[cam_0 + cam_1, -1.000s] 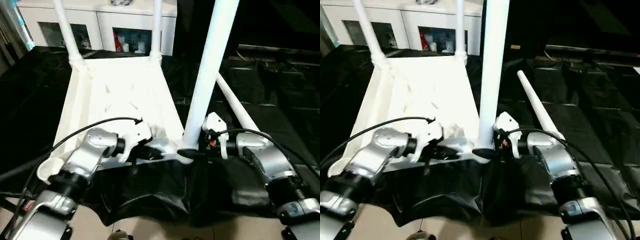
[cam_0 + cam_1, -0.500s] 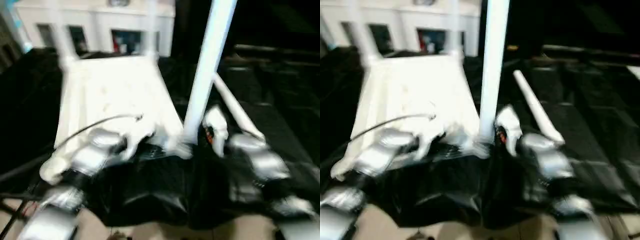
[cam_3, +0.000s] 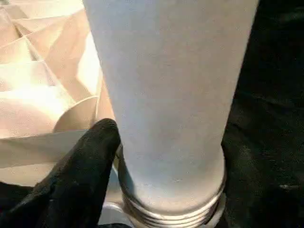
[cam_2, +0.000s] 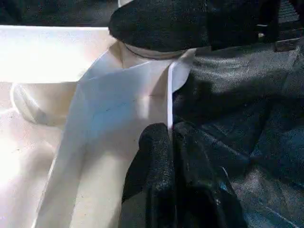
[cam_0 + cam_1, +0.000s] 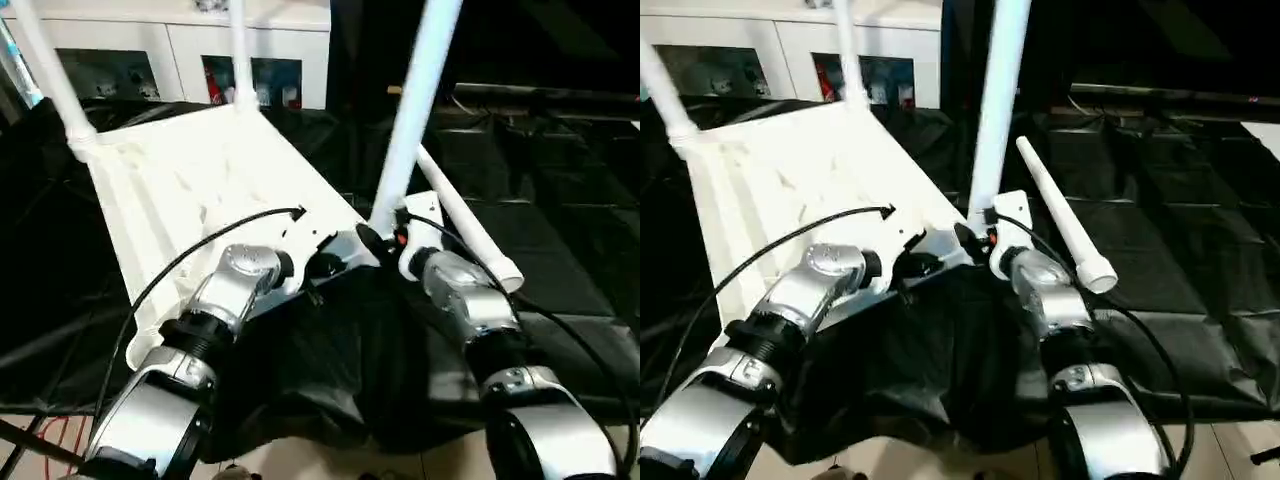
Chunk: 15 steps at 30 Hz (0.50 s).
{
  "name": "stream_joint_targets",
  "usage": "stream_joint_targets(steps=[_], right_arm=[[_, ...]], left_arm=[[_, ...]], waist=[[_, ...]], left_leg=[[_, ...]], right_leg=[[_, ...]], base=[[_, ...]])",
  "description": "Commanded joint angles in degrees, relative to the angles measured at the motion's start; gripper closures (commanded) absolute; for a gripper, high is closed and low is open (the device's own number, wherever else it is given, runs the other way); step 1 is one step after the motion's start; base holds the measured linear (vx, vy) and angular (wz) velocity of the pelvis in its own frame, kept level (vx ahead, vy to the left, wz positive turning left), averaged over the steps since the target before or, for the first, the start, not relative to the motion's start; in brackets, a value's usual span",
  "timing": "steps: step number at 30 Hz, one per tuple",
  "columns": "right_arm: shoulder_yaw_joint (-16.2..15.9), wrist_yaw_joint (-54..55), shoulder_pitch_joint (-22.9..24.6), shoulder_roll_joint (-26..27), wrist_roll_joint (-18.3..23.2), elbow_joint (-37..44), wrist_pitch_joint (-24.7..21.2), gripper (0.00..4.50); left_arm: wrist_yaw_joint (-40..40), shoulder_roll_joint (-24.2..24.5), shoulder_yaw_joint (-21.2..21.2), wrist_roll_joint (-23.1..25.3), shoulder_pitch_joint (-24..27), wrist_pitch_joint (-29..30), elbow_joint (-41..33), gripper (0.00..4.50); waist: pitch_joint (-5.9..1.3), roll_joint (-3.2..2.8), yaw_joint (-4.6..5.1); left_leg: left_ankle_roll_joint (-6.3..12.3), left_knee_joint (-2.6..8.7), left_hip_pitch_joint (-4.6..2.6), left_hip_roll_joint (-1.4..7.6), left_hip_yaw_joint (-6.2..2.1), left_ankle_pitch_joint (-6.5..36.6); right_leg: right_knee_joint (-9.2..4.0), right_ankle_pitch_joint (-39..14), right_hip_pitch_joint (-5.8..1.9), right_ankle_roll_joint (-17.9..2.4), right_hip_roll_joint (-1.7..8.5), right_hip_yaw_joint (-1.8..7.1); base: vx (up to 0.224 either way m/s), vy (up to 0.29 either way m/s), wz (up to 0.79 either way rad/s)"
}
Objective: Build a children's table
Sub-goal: Rotate leg to tighten
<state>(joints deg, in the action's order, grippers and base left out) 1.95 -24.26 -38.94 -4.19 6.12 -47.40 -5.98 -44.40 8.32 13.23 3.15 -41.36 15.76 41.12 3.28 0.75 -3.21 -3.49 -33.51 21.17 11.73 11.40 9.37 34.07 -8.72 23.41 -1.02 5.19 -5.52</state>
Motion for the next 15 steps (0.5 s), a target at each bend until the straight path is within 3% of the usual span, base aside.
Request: stream_joint_targets(steps=[1, 3, 4, 8, 15], right_arm=[[-4.49, -6.72, -0.39, 2.8, -0.27, -0.78, -0.73, 0.73], [-6.06, -9.91, 0.4, 0.43, -1.26, 0.64, -0.31, 0.73], [-6.97, -12.62, 1.18, -1.26, -1.56, 1.91, -0.23, 0.52], [-9.09, -20.36, 3.47, -5.75, -1.93, 5.54, 0.35, 0.52], [-11.26, -33.55, 7.34, -11.79, 0.64, 13.49, -1.7, 0.52]], left_arm=[[-2.76, -2.12, 0.63, -2.25, -2.45, -4.71, -2.7, 4.5], [-5.32, -0.98, 1.2, -2.61, -1.47, -5.38, -3.7, 4.5], [-7.18, -0.17, 1.57, -2.98, -0.62, -5.58, -4.71, 4.5], [-12.17, 1.77, 2.17, -4.01, 1.6, -6.79, -7.38, 4.5], [-21.73, 5.61, 3.66, -6.25, 5.21, -6.49, -12.33, 4.5]], waist=[[-4.2, -0.16, -0.28], [-4.21, 0.0, -0.28], [-4.19, -0.05, -0.28], [-4.24, 0.04, -0.66], [-3.99, -0.02, -1.99]], left_leg=[[2.02, 3.64, -0.67, 1.44, -0.94, 14.27], [1.95, 3.65, -0.72, 1.46, -1.01, 15.08], [1.94, 3.65, -0.63, 1.5, -1.01, 14.98], [2.71, 3.57, -0.64, 1.66, -0.91, 14.06], [2.3, 3.75, -0.89, 1.91, -0.82, 15.6]], right_leg=[[-4.18, -15.61, -3.07, -11.67, 3.47, 2.83], [-4.31, -16.86, -3.13, -11.24, 3.43, 2.77], [-4.3, -16.84, -3.12, -11.19, 3.44, 2.81], [-4.0, -14.48, -3.23, -11.75, 3.47, 2.95], [-4.18, -17.66, -3.03, -11.13, 3.44, 2.95]], base=[[0.0, 0.0, 0.0], [0.0, 0.0, 0.0], [0.0, 0.0, 0.0], [0.0, 0.0, 0.0], [0.0, 0.0, 0.0]])
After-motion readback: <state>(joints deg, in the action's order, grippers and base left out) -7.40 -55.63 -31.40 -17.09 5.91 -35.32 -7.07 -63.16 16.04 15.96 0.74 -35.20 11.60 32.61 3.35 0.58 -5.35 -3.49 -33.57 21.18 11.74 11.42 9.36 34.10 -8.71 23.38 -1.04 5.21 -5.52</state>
